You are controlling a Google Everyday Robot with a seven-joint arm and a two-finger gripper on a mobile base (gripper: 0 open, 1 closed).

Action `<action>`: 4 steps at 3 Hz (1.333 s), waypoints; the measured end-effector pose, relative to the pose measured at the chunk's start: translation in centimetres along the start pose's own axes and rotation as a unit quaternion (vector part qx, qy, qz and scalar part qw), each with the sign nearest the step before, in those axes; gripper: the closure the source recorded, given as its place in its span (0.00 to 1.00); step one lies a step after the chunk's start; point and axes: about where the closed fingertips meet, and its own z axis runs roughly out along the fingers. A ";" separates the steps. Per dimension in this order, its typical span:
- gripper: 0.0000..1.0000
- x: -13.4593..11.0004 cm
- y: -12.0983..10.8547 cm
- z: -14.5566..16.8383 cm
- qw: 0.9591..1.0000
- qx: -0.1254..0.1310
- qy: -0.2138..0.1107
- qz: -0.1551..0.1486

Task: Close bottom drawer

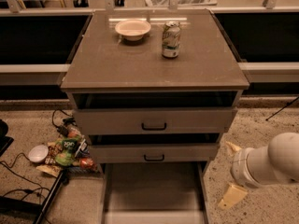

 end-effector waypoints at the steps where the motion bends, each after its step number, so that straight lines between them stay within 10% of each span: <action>1: 0.00 0.0 0.1 0.0 1.000 -0.001 0.000 0.000; 4: 0.00 9.4 2.5 16.3 0.995 -0.052 -0.012 0.078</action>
Offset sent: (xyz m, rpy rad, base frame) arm 0.0366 0.0014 -0.1240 0.0502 0.1299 -0.0606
